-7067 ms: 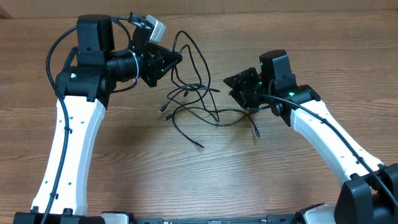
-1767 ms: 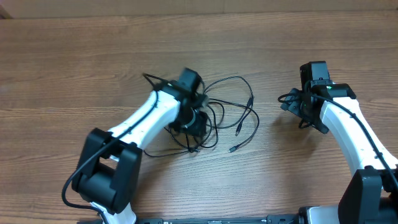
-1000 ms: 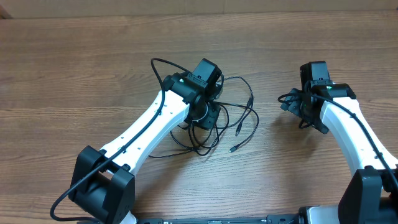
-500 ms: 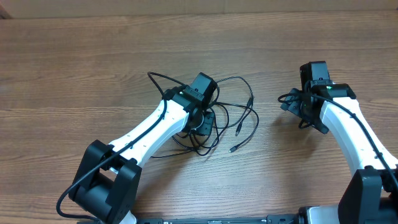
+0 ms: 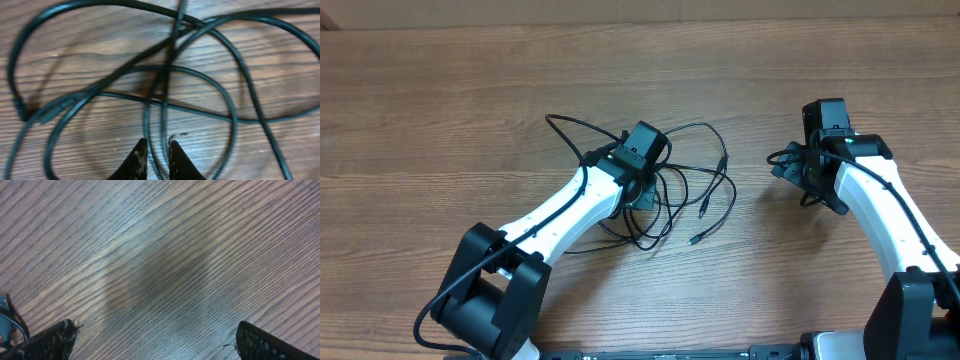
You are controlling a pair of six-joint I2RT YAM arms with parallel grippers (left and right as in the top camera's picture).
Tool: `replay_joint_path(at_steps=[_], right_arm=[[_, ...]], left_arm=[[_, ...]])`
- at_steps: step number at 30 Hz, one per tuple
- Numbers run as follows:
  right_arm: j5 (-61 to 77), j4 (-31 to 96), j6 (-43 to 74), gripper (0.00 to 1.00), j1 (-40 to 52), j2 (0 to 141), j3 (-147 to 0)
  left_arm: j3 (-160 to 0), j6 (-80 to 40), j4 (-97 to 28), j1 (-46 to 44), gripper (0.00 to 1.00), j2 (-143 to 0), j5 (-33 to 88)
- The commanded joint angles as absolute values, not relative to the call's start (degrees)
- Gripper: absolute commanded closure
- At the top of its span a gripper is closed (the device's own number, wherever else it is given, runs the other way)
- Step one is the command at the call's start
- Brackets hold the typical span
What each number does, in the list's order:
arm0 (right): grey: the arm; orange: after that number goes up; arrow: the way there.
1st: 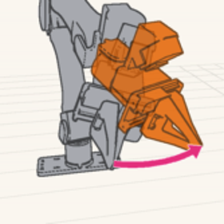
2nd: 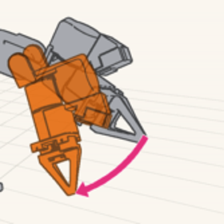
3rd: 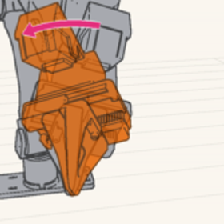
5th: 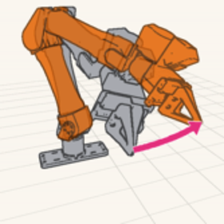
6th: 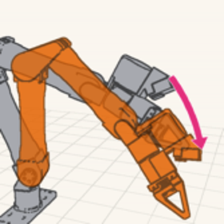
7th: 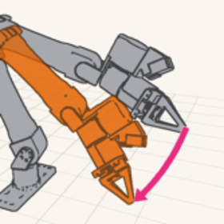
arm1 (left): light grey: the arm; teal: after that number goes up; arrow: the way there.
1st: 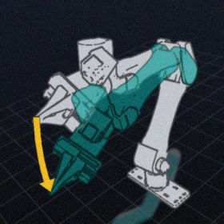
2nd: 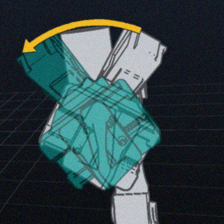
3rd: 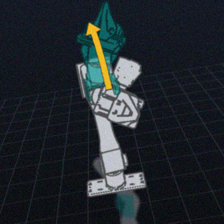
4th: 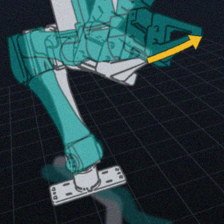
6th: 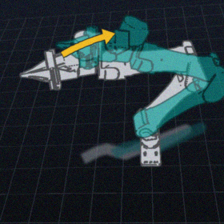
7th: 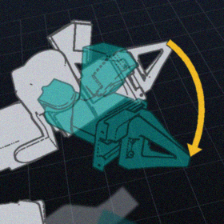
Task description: Untangle cables
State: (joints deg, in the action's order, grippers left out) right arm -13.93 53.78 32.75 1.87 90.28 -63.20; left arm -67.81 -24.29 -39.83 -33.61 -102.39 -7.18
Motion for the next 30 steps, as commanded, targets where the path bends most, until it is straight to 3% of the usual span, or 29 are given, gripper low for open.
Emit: replay_joint_path(at_steps=[1,8,13,20,30], right_arm=[[-14.76,53.65,32.51,0.00,1.48,89.80,-63.00],[-14.76,53.65,32.51,0.00,1.48,89.80,-63.00],[-14.76,53.65,32.51,0.00,1.48,89.80,-63.00],[-14.76,53.65,32.51,0.00,1.48,89.80,-63.00],[-14.76,53.65,32.51,0.00,1.48,89.80,-63.00]], left_arm=[[-67.57,-23.38,-40.03,-33.26,0.84,-103.74,-8.80],[-67.57,-17.96,-38.96,-33.41,0.83,-103.79,6.50],[-67.57,-17.96,-39.75,-33.61,0.72,-103.79,15.09],[-67.55,-18.04,-40.16,-36.01,0.63,-103.79,15.07],[-67.53,-23.44,-39.00,-39.53,0.60,-103.79,9.56]])
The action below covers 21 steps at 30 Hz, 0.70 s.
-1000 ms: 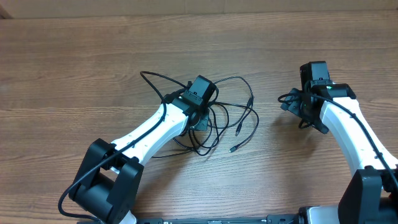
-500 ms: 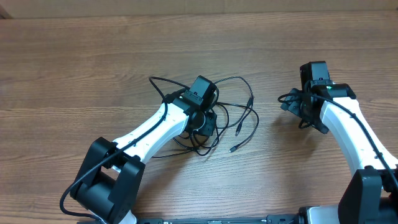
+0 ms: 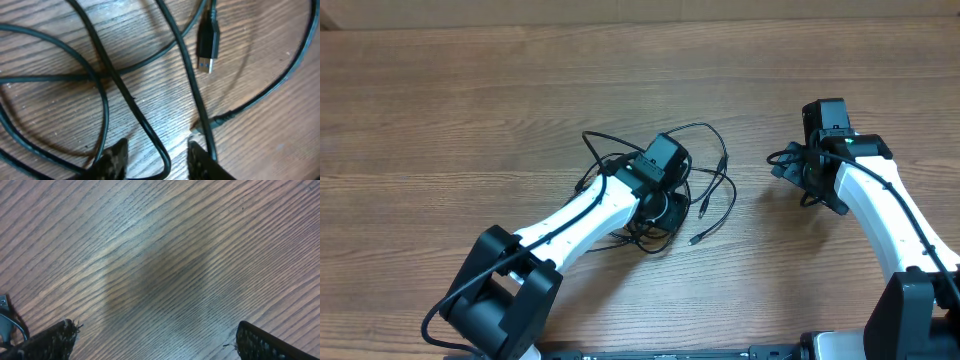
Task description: Untangle cables
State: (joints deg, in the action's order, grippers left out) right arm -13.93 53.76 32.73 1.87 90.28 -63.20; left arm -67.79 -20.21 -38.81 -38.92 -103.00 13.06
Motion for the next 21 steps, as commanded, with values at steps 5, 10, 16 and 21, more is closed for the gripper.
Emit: replay_joint_path(at_steps=[5,10,16,21], right_arm=[[-14.76,53.65,32.51,0.00,1.48,89.80,-63.00],[-14.76,53.65,32.51,0.00,1.48,89.80,-63.00],[-14.76,53.65,32.51,0.00,1.48,89.80,-63.00],[-14.76,53.65,32.51,0.00,1.48,89.80,-63.00]], left_arm=[[-67.05,-25.08,-38.74,-40.34,0.60,-103.79,7.16],[-65.39,-26.04,-37.19,-40.69,0.63,-103.79,6.85],[-64.97,-26.20,-36.12,-40.69,0.66,-103.79,6.83],[-64.95,-26.22,-35.51,-40.77,0.67,-103.83,6.57]])
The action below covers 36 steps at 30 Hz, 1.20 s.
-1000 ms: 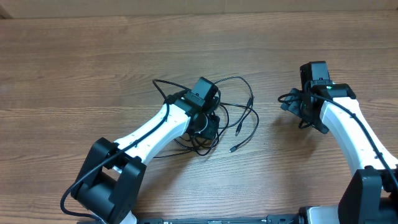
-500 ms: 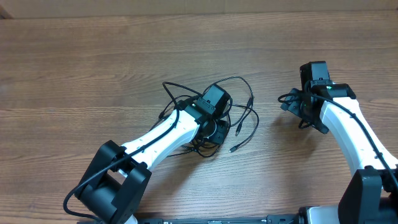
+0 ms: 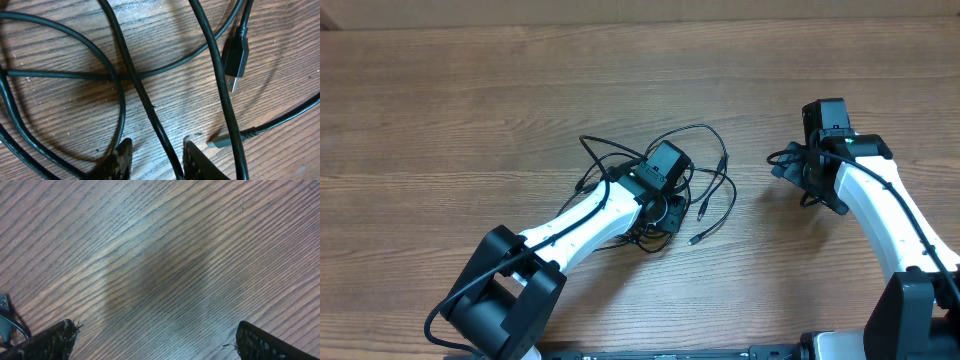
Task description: Untangle cables
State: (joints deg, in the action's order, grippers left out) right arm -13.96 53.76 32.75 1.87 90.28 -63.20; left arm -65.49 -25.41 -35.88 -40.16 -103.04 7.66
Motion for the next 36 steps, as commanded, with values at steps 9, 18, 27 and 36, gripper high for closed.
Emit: replay_joint_path(at_steps=[9,18,27,36], right_arm=[[-14.76,53.65,32.51,0.00,1.48,89.80,-63.00],[-14.76,53.65,32.51,0.00,1.48,89.80,-63.00],[-14.76,53.65,32.51,0.00,1.48,89.80,-63.00],[-14.76,53.65,32.51,0.00,1.48,89.80,-63.00]], left_arm=[[-64.97,-27.07,-35.07,-41.01,0.73,-106.78,6.44],[-69.47,-24.03,-38.70,-40.18,0.96,-104.66,6.66],[-86.85,-13.85,-49.23,-39.27,0.96,-95.77,0.67],[-100.22,-5.19,-45.60,-39.27,0.96,-88.49,-12.51]])
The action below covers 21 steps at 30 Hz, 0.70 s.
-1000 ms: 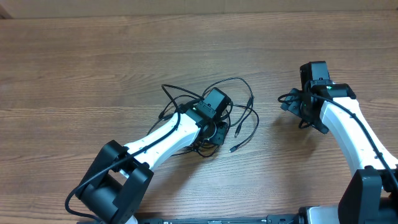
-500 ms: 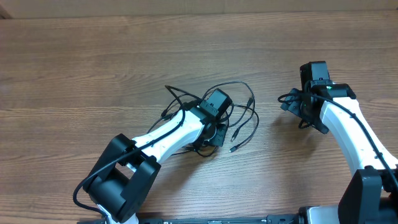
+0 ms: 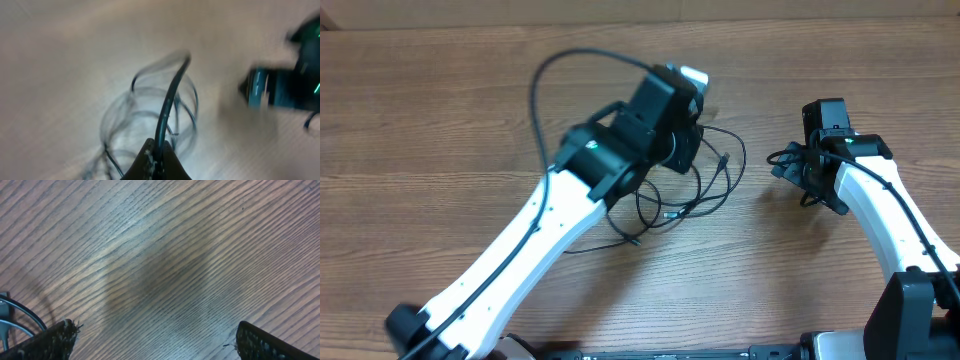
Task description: Untangle cables
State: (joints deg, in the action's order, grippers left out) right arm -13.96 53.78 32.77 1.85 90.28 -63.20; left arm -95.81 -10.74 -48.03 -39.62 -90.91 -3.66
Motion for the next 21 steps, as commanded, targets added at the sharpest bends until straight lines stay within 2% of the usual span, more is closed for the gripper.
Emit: replay_joint_path(at_steps=[1,6,11,17,21], right_arm=[[-14.76,53.65,32.51,0.00,1.48,89.80,-63.00],[-14.76,53.65,32.51,0.00,1.48,89.80,-63.00],[-14.76,53.65,32.51,0.00,1.48,89.80,-63.00],[-14.76,53.65,32.51,0.00,1.48,89.80,-63.00],[-14.76,53.65,32.51,0.00,1.48,89.80,-63.00]], left_arm=[[-101.23,-4.64,-44.03,-39.27,0.96,-87.90,-14.15],[-104.71,-2.96,-27.99,-39.27,0.96,-82.78,-23.70],[-104.73,0.67,-15.27,-39.29,0.96,-79.53,-27.66],[-104.75,8.99,-8.21,-39.27,0.96,-76.44,-28.80],[-104.73,16.47,-6.02,-38.81,0.96,-75.96,-39.40]])
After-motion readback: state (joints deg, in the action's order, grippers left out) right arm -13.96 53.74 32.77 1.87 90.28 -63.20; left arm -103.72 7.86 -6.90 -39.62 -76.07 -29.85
